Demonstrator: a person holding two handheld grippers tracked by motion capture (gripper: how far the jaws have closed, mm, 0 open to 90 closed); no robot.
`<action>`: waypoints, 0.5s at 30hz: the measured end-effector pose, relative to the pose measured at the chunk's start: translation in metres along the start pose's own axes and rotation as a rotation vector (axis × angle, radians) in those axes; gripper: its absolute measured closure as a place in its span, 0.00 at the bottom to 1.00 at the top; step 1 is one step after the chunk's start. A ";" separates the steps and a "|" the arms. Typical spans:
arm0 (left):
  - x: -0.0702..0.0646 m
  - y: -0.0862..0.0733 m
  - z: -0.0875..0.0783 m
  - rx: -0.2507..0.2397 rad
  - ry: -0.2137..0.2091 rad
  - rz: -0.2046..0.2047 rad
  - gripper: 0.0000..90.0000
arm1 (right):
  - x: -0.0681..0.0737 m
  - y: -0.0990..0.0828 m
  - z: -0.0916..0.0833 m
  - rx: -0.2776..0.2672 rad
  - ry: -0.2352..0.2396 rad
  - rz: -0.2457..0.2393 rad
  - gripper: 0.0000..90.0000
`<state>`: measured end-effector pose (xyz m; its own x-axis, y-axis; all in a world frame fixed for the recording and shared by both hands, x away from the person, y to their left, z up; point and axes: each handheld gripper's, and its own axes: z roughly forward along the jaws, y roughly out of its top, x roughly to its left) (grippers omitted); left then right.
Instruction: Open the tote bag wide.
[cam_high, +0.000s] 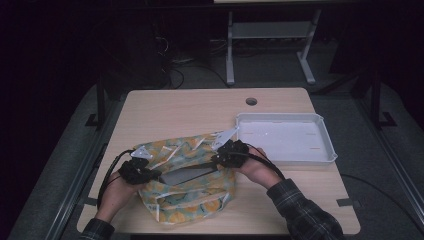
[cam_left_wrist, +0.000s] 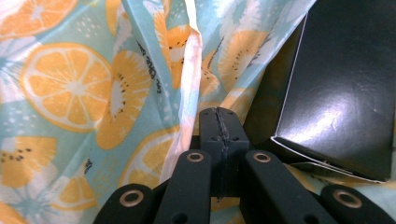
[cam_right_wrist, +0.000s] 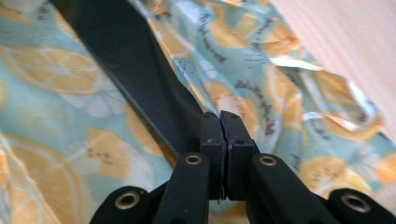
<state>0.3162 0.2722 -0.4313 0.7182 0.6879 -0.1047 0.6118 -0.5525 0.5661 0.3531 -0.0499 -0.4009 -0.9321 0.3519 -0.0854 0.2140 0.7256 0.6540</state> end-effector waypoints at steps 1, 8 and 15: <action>0.000 0.000 -0.001 -0.001 0.010 0.008 1.00 | -0.002 0.000 -0.001 -0.004 -0.010 0.006 0.97; 0.004 0.000 -0.005 -0.006 0.027 0.008 1.00 | -0.012 -0.008 -0.003 0.022 -0.054 0.016 0.98; 0.003 0.000 -0.002 0.007 0.043 0.024 1.00 | -0.018 -0.005 0.000 -0.021 -0.088 0.027 0.99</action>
<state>0.3176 0.2755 -0.4297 0.7180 0.6938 -0.0554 0.5966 -0.5725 0.5624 0.3688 -0.0599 -0.4024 -0.8966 0.4226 -0.1325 0.2320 0.7030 0.6723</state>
